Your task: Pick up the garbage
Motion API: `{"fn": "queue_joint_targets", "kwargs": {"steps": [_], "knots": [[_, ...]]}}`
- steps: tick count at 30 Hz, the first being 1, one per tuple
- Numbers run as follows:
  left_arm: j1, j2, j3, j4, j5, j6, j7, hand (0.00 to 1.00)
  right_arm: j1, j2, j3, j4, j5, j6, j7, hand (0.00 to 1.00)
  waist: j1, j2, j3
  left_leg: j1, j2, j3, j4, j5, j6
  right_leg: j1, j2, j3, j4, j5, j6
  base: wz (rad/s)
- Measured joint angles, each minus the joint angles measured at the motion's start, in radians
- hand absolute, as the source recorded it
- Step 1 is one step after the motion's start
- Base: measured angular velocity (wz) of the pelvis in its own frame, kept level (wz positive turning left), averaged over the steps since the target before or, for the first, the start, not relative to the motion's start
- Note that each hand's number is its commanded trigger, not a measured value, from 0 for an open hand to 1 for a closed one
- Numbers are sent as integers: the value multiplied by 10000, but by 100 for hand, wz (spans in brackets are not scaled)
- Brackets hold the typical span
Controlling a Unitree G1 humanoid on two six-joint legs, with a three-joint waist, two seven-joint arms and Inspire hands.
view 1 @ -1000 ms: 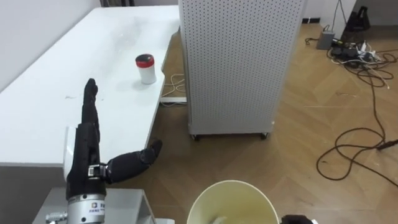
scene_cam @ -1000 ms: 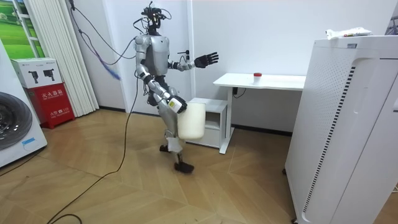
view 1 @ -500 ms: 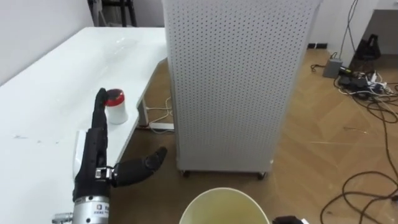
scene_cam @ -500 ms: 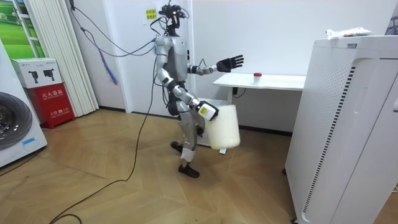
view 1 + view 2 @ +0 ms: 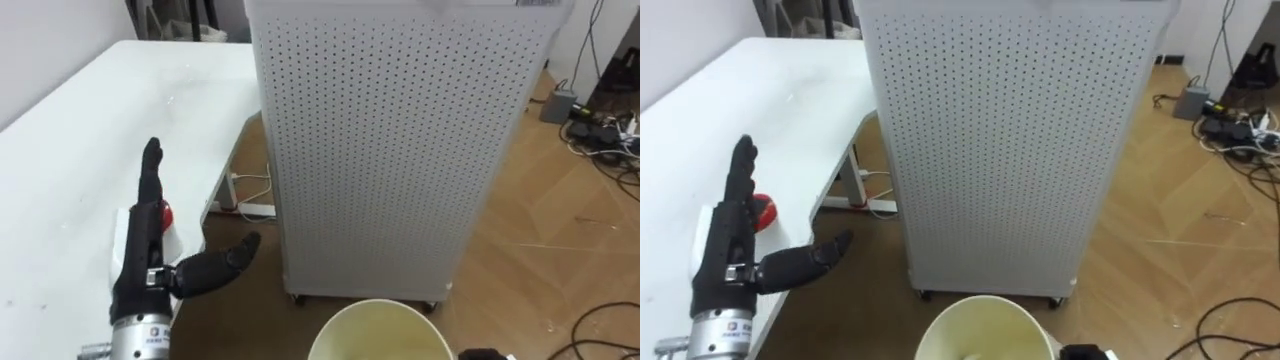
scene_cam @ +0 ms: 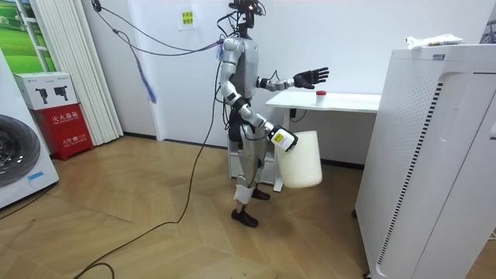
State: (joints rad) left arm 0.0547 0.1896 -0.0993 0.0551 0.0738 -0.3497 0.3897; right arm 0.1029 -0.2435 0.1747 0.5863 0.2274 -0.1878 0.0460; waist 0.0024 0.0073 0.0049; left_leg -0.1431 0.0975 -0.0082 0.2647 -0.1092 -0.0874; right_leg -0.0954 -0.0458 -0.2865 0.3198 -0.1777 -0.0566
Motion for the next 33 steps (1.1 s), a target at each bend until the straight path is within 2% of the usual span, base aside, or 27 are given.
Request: {"fn": "queue_joint_targets", "kwargs": {"steps": [2,6,10,14,16,22,25,33], "knots": [[-6,6,-23,-26,35,2,-60,0,31,39,-7,-70,18,7,6,100,-14,-50,13,231,62,252,-245,21,9,286,45,-171,-264,0,0,20],[77,16,56,-101,83,3,-54,0,90,43,-37,-121,-14,18,5,100,85,-147,30,555,-88,287,-323,26,62,968,43,-303,-917,14,104,18],[208,32,196,-783,83,-21,30,0,131,49,-35,-94,-96,15,377,100,100,-253,21,716,-252,293,-356,-8,143,1321,-38,-428,-1265,-65,283,21],[228,97,196,-1393,78,-123,203,0,140,50,1,140,-401,-11,409,100,292,-262,18,795,-339,329,-359,-50,213,1521,-46,-493,-1337,-64,363,8],[236,170,195,-1933,80,-153,234,0,140,52,15,449,-416,-13,437,100,334,-264,21,792,-408,311,-380,-55,222,1607,-124,-663,-1345,-88,405,18],[234,402,196,-2987,73,-580,328,0,133,36,190,842,-374,-29,452,100,408,-324,58,834,-416,312,-452,-87,273,1673,-182,-738,-1346,-109,440,5],[234,424,189,-3101,74,-845,329,0,131,35,239,866,-365,-81,509,100,376,-382,100,848,-413,311,-445,-88,274,1705,-187,-753,-1347,-109,440,0],[250,424,189,-3049,83,-897,336,0,121,36,357,1150,-401,-88,671,100,401,-432,153,856,-463,320,-385,-72,328,1809,-209,-797,-1501,-144,495,7]]}}
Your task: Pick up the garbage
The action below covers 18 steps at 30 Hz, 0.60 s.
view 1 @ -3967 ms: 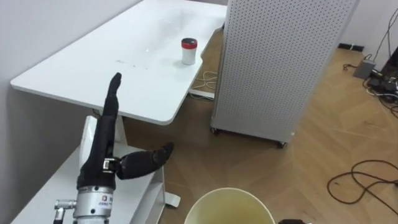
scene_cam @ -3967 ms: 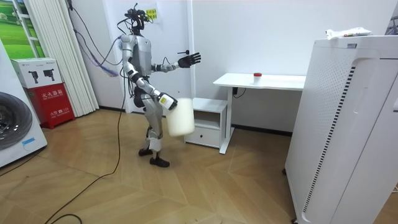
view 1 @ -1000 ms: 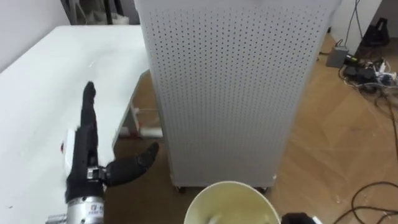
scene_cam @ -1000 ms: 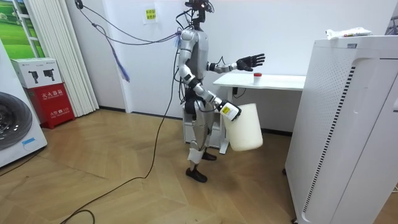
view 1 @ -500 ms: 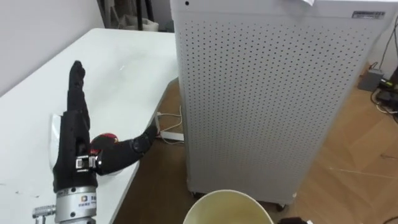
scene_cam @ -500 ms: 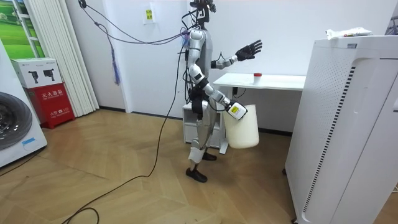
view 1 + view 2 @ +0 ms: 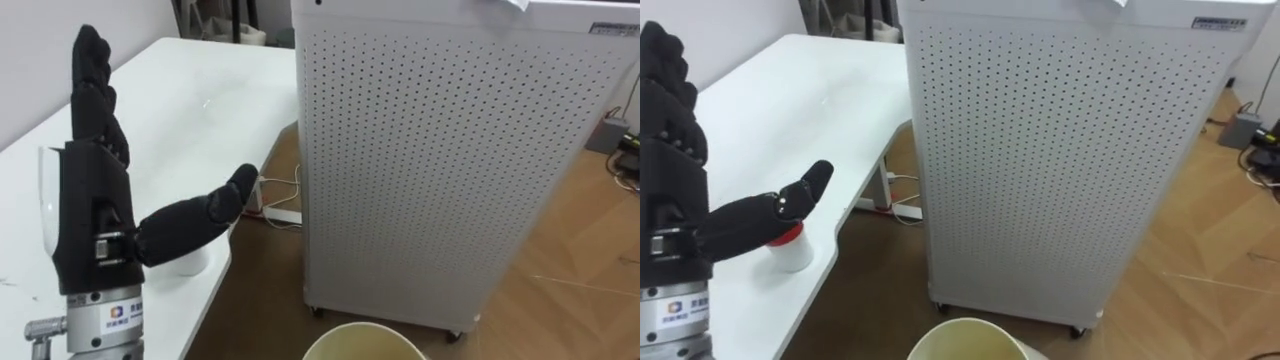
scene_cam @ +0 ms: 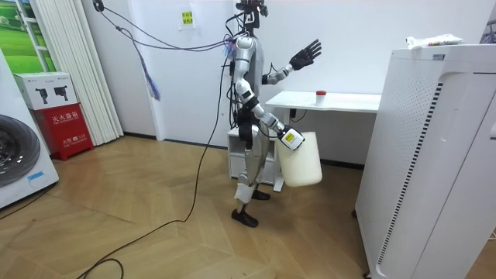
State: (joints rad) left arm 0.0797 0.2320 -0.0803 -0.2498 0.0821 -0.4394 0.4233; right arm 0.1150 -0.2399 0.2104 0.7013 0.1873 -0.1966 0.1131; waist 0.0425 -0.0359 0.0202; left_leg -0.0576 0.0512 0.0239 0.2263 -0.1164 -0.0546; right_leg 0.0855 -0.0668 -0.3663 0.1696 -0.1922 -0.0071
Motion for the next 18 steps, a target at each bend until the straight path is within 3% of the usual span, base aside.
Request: {"fn": "queue_joint_targets", "kwargs": {"steps": [5,9,18], "knots": [[57,0,-22,291,-9,1,-30,0,12,6,36,4,1,13,60,100,153,9,-3,-19,-31,10,0,2,4,-21,-10,-4,-9,-10,16,0],[475,-8,-43,432,-20,5,-50,0,18,5,39,4,0,16,89,100,175,12,-10,-20,-66,94,-44,3,5,-31,-7,5,-5,-16,29,-2],[513,-22,-145,1365,-7,58,-131,0,0,-3,38,3,35,18,77,100,184,-6,-44,-7,-65,280,-88,1,7,11,-29,42,17,-12,38,-1]]}}
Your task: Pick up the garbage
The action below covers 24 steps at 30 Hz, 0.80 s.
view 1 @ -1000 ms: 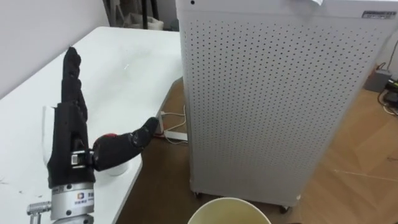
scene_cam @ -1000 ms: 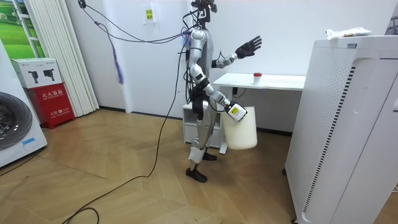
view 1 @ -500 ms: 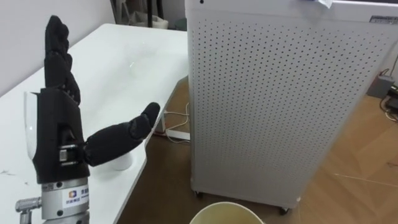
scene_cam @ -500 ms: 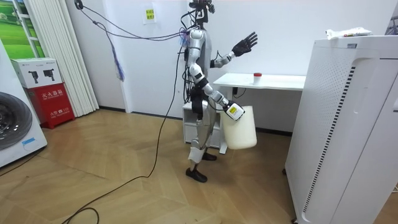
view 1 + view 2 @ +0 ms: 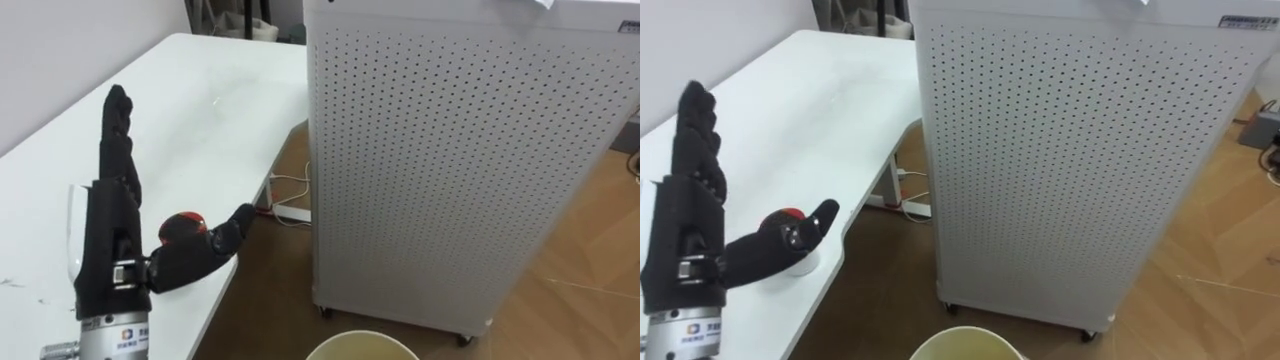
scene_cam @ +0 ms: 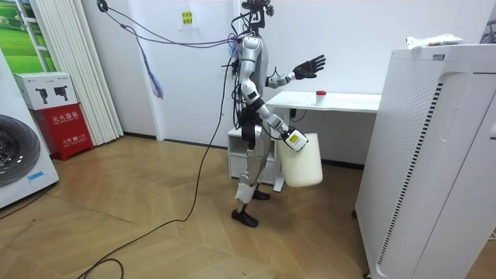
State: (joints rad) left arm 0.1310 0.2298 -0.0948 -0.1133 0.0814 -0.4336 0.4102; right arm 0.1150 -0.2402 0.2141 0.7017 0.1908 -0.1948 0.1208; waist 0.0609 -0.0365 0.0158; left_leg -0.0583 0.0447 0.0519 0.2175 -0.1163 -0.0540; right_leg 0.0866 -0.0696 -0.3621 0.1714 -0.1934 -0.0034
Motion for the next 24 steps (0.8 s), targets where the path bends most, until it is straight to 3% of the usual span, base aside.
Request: {"fn": "queue_joint_targets", "kwargs": {"steps": [8,15,24], "knots": [[0,0,0,82,2,-1,11,0,-3,3,-1,-6,-2,0,14,100,7,-16,-10,3,0,0,8,-2,6,9,-1,-4,24,1,4,0],[29,16,-61,539,5,-5,8,0,-5,7,1,-5,-59,0,12,100,31,-173,-71,-16,-9,2,34,20,41,-26,15,3,-22,-14,28,1],[38,-5,-59,606,5,-4,-3,0,-13,9,1,-5,-108,0,17,100,47,-212,-57,-134,-9,3,33,20,41,-44,20,-12,-18,-14,27,1]]}}
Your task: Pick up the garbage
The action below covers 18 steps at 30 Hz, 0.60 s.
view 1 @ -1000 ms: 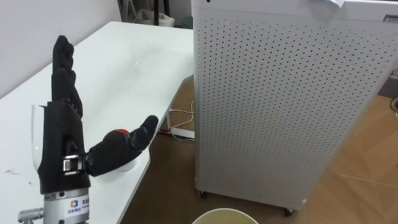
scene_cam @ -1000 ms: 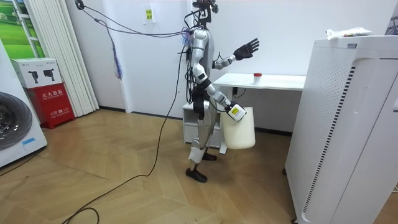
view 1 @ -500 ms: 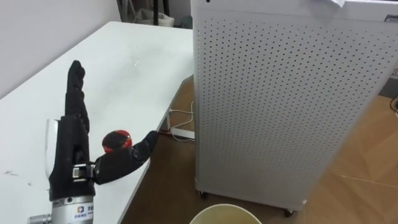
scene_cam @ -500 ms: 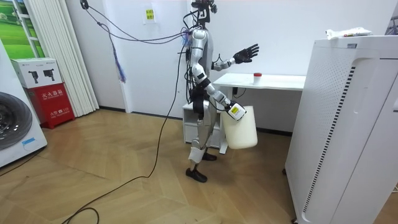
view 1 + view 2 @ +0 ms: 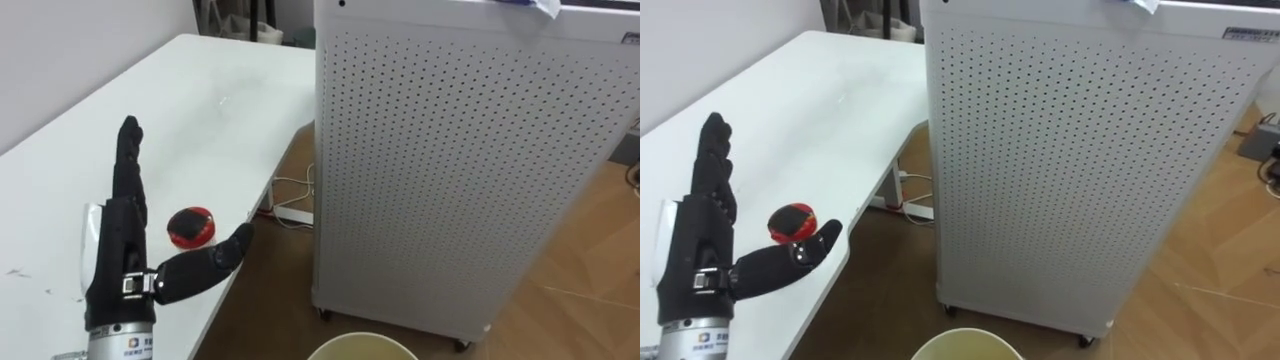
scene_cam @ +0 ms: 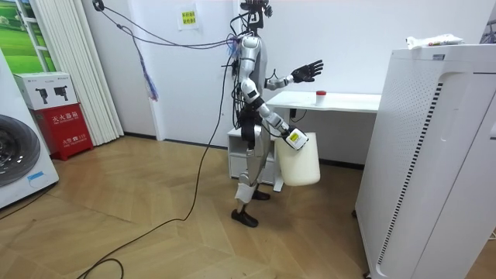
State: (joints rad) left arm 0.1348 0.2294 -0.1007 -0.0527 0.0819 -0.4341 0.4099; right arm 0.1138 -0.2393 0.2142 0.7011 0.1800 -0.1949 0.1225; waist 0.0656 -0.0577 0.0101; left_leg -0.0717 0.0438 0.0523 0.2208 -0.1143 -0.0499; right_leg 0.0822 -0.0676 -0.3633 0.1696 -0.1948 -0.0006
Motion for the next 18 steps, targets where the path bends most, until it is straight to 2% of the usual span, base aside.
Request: {"fn": "queue_joint_targets", "kwargs": {"steps": [10,18], "knots": [[0,-73,5,205,1,5,-299,0,-4,28,0,-1,-120,10,83,100,199,-160,66,-199,0,0,72,-23,38,-153,0,-11,2,0,0,1],[1,-78,9,427,1,168,-313,0,-4,91,34,-1,-125,26,337,100,228,-157,65,-302,-15,-10,164,-63,98,-185,-7,-46,-17,-10,17,1]]}}
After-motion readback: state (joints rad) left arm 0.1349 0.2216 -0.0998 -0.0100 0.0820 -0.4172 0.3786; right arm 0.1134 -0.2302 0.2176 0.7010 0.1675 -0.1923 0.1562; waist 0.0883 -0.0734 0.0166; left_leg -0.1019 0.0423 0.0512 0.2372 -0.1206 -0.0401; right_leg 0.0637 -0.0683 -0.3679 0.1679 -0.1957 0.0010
